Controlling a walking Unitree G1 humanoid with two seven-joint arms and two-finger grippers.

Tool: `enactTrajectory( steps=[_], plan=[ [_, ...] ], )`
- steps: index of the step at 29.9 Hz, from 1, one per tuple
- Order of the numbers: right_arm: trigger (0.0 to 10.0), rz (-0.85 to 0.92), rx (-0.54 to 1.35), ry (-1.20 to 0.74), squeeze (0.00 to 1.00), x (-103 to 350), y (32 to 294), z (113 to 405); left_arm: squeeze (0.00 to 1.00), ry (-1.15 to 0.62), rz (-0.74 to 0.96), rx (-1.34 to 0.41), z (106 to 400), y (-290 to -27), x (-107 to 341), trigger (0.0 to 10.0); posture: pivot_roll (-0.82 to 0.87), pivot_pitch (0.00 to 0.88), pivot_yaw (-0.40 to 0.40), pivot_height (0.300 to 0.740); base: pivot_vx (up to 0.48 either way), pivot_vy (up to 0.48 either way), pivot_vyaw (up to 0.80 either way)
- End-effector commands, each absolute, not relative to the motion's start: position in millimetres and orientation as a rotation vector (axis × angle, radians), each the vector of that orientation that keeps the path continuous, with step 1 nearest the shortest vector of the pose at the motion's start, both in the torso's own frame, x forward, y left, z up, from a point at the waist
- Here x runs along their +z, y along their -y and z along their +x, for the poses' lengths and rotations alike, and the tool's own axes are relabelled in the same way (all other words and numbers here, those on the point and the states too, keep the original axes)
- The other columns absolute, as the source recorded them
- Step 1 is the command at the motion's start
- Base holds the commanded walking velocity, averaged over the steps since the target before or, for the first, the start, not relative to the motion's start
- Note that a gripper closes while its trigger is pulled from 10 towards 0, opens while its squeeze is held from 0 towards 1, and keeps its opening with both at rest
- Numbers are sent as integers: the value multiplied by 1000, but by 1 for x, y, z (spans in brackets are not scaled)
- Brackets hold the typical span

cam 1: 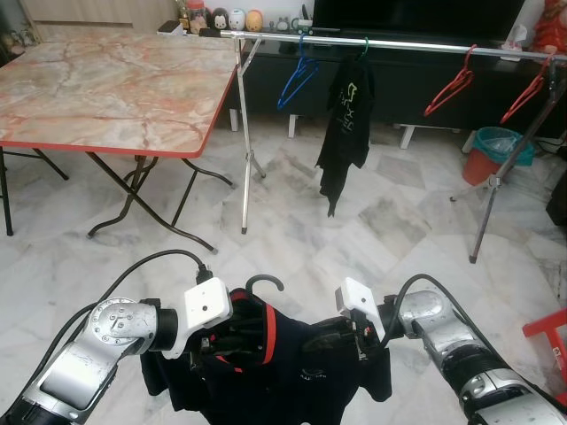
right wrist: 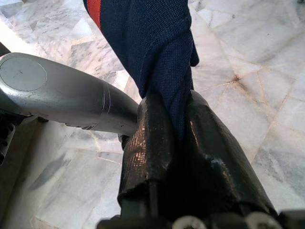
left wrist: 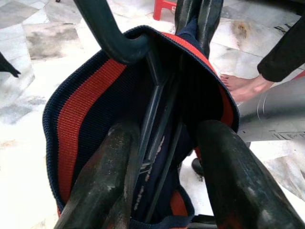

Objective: Hang hanger

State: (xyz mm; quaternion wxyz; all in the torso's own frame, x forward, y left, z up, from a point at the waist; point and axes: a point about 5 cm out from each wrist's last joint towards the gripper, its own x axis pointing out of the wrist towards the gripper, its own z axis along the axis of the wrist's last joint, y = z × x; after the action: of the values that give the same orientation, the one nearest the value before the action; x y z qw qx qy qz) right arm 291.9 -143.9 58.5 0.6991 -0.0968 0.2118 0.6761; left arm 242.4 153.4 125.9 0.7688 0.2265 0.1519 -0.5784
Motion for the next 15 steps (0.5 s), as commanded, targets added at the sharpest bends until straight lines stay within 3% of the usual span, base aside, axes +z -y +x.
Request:
enactTrajectory(
  steps=[1,15],
  plan=[
    [0,-239,1506,-385,0,73,139,301,0,-350,482,-1300,238,-152,126,10000,89,36,-63,740,0,0,0],
    [0,-274,1499,-366,0,77,134,306,0,-340,472,-1346,234,-145,130,10000,97,30,-65,740,0,0,0]
  ],
)
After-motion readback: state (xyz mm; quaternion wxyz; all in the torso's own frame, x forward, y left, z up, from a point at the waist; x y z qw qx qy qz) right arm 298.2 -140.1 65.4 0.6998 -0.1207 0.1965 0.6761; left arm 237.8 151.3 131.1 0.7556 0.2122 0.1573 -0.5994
